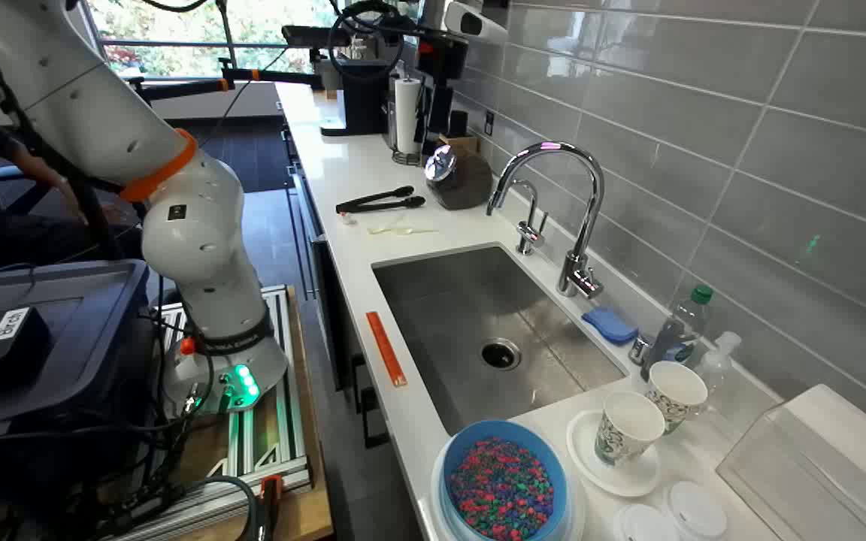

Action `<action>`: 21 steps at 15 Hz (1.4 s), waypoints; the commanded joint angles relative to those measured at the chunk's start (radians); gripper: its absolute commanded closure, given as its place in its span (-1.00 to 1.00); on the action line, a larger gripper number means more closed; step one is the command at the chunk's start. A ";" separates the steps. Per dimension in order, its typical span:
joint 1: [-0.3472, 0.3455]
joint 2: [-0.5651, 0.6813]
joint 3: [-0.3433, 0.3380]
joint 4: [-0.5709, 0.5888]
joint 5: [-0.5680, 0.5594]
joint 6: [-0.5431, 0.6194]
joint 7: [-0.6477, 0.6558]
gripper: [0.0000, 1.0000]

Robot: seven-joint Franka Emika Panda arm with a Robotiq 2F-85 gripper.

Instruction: Put the cup inside the sink then pour into it from the other cup

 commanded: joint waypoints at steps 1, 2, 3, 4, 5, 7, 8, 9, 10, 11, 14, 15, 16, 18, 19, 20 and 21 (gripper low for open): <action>0.008 0.002 -0.006 0.003 -0.003 -0.003 0.003 -1.00; 0.008 0.002 -0.006 0.003 -0.003 -0.003 0.003 -1.00; 0.008 0.002 -0.006 0.003 -0.003 -0.003 0.003 -1.00; 0.008 0.002 -0.006 0.003 -0.003 -0.003 0.003 -1.00; 0.008 0.002 -0.006 0.003 -0.003 -0.003 0.003 -1.00; 0.008 0.002 -0.006 0.003 -0.003 -0.003 0.003 -1.00; 0.008 0.002 -0.006 0.003 -0.003 -0.003 0.003 -1.00; -0.003 0.036 -0.015 0.017 0.011 -0.004 0.022 -1.00; -0.026 0.059 -0.016 0.013 0.007 0.051 0.079 -1.00; -0.041 0.083 -0.031 0.009 0.024 0.119 0.117 -1.00; -0.061 0.160 -0.068 0.012 0.063 0.322 0.166 -1.00; -0.065 0.186 -0.077 0.015 0.079 0.389 0.183 -1.00; -0.068 0.206 -0.084 0.011 0.093 0.464 0.196 -1.00; -0.079 0.253 -0.094 0.011 0.097 0.601 0.227 -1.00; -0.084 0.274 -0.097 0.011 0.094 0.657 0.249 -1.00; -0.089 0.292 -0.104 0.011 0.093 0.693 0.259 -1.00; -0.095 0.313 -0.109 0.013 0.087 0.722 0.271 -1.00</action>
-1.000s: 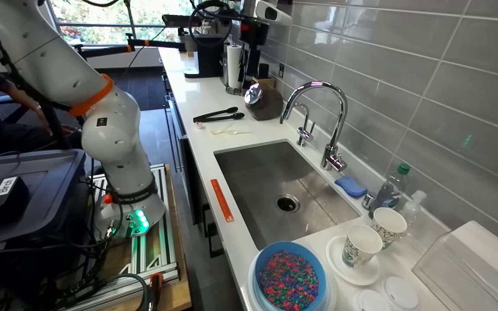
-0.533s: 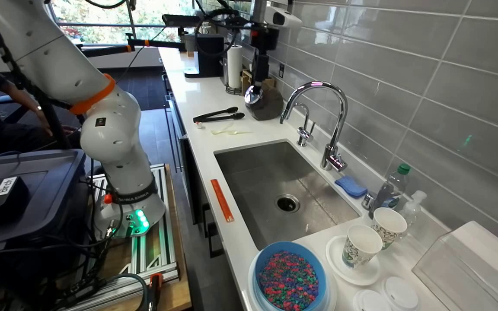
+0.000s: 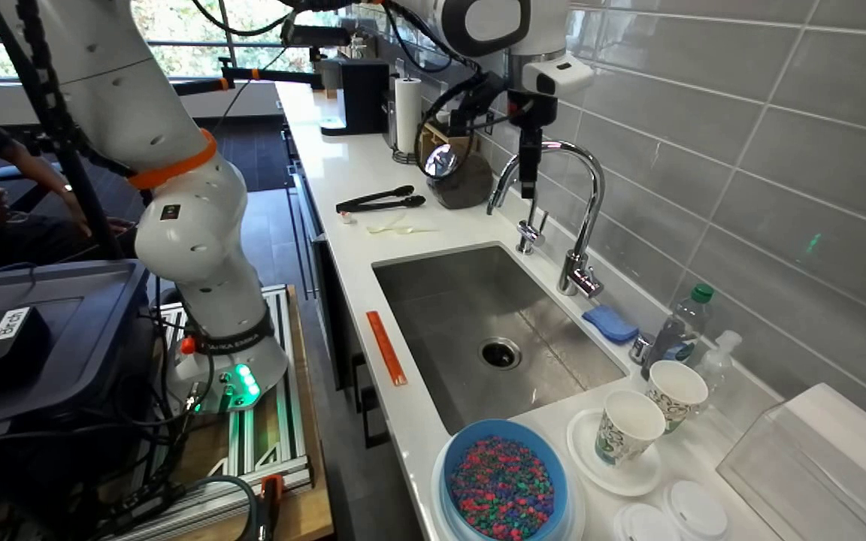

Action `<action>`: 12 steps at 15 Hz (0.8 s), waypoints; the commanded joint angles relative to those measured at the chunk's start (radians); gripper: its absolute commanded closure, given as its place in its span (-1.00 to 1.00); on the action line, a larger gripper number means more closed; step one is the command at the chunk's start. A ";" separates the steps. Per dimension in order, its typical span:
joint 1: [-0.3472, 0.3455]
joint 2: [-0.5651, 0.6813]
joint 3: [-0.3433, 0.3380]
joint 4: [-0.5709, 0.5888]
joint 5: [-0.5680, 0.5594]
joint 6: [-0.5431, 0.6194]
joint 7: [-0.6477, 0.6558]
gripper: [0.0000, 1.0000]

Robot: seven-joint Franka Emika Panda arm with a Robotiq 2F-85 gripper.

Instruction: Put the cup inside the sink then pour into it from the other cup

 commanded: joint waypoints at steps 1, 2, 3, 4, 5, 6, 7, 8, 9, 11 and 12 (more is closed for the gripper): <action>-0.017 0.073 -0.015 0.027 0.019 0.061 0.056 -1.00; -0.009 0.037 -0.011 0.005 0.000 0.051 0.025 -1.00; -0.012 0.051 -0.017 0.010 0.000 0.054 0.031 -1.00; -0.013 0.061 -0.020 0.014 0.000 0.054 0.034 -1.00; -0.014 0.065 -0.021 0.017 0.000 0.054 0.037 -1.00; -0.014 0.066 -0.020 0.017 0.000 0.056 0.041 -1.00; -0.014 0.066 -0.020 0.019 0.000 0.056 0.043 -1.00; -0.021 0.081 -0.016 0.026 -0.024 0.068 0.073 -1.00; -0.036 0.109 -0.016 0.037 -0.051 0.123 0.120 -1.00; -0.057 0.166 -0.028 0.070 -0.069 0.201 0.172 -1.00; -0.064 0.196 -0.039 0.087 -0.074 0.236 0.180 -1.00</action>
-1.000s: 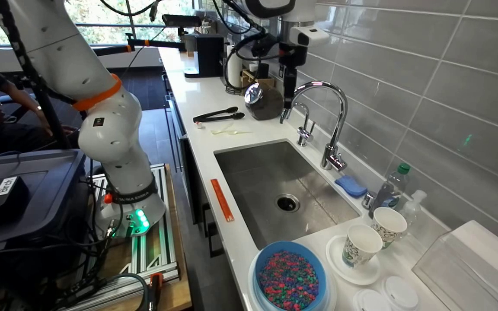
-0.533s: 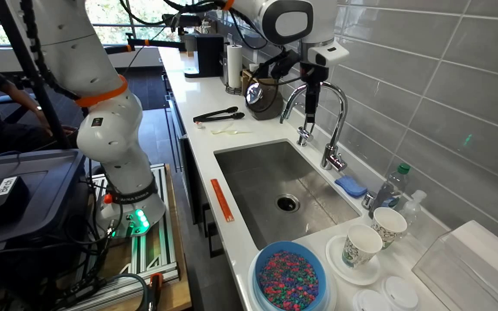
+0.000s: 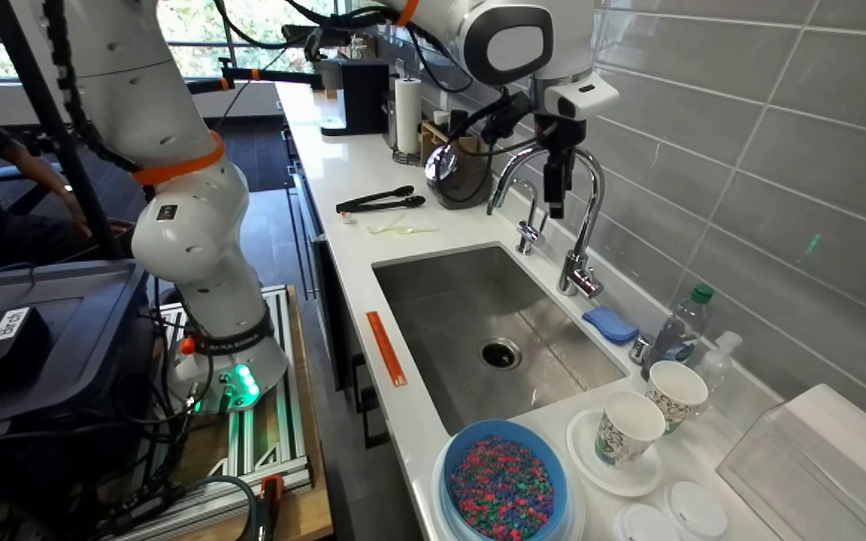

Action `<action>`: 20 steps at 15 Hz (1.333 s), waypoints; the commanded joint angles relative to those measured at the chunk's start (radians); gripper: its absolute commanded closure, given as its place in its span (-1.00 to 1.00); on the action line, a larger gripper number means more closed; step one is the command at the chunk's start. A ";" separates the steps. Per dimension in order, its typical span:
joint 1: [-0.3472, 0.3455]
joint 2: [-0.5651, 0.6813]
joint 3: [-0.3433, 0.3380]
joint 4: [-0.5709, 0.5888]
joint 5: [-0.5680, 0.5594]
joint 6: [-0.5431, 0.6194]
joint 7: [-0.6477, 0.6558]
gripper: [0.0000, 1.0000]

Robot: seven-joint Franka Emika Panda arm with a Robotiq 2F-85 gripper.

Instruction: Put the cup inside the sink then pour into it from the other cup

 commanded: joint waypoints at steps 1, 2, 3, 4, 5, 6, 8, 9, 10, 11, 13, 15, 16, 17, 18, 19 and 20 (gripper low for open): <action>-0.032 0.134 -0.028 0.079 -0.047 0.126 0.073 -1.00; -0.036 0.170 -0.041 0.100 -0.053 0.151 0.066 -1.00; -0.037 0.203 -0.056 0.120 -0.061 0.169 0.040 -1.00; -0.039 0.236 -0.071 0.143 -0.071 0.190 0.036 -1.00; -0.039 0.269 -0.087 0.166 -0.074 0.206 0.022 -1.00; -0.039 0.300 -0.103 0.186 -0.077 0.220 -0.002 -1.00; -0.037 0.348 -0.127 0.217 -0.063 0.236 -0.052 -1.00; -0.035 0.372 -0.140 0.231 -0.069 0.247 -0.065 -1.00; -0.034 0.388 -0.149 0.240 -0.072 0.249 -0.089 -1.00; -0.035 0.404 -0.156 0.252 -0.062 0.249 -0.112 -1.00; -0.040 0.418 -0.160 0.268 -0.024 0.237 -0.151 -1.00; -0.024 0.397 -0.173 0.243 -0.045 0.234 -0.122 -1.00; -0.023 0.397 -0.175 0.243 -0.045 0.234 -0.122 -1.00; -0.023 0.396 -0.175 0.243 -0.045 0.234 -0.122 -1.00; -0.022 0.395 -0.175 0.243 -0.045 0.234 -0.122 -1.00; -0.022 0.395 -0.175 0.244 -0.045 0.234 -0.122 -1.00; -0.022 0.395 -0.175 0.244 -0.045 0.234 -0.121 -1.00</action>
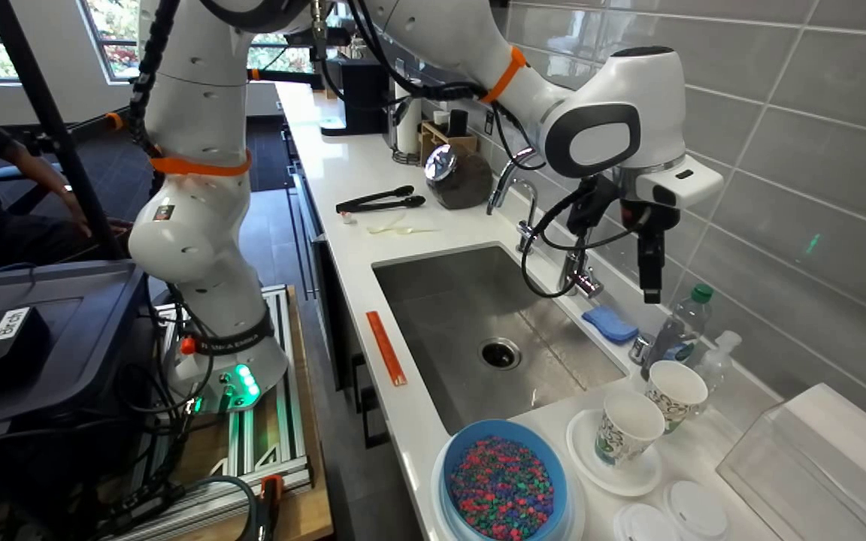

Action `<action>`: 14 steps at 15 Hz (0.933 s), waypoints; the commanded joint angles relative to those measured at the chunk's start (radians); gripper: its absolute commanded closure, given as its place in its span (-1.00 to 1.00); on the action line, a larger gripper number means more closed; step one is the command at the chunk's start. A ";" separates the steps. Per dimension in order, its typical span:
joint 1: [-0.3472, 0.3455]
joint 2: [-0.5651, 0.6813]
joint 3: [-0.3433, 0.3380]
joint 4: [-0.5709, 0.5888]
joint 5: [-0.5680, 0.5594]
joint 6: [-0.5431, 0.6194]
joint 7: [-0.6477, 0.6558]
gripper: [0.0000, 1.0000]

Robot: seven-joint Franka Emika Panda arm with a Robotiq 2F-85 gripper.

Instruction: Put the cup inside the sink then pour into it from the other cup

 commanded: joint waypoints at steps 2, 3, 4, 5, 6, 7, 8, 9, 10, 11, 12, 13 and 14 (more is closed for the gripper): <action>0.015 0.002 -0.017 0.002 0.008 -0.002 -0.007 -1.00; 0.015 0.002 -0.017 0.002 0.008 -0.002 -0.007 -1.00; 0.015 0.002 -0.017 0.002 0.008 -0.002 -0.007 -1.00; 0.015 0.002 -0.017 0.002 0.008 -0.002 -0.007 -1.00; 0.015 0.002 -0.017 0.002 0.008 -0.002 -0.007 -1.00; 0.015 0.002 -0.017 0.002 0.008 -0.002 -0.007 -1.00; 0.015 0.002 -0.017 0.002 0.008 -0.002 -0.007 -1.00; 0.013 0.012 -0.024 0.019 -0.007 -0.015 -0.010 -1.00; 0.008 0.024 -0.031 0.036 -0.013 -0.015 -0.008 -1.00; 0.000 0.034 -0.035 0.055 -0.011 -0.027 -0.030 -1.00; -0.007 0.047 -0.045 0.072 -0.028 -0.027 -0.063 -1.00; -0.020 0.057 -0.046 0.089 -0.017 -0.035 -0.114 -1.00; -0.034 0.071 -0.047 0.104 -0.009 -0.033 -0.180 -1.00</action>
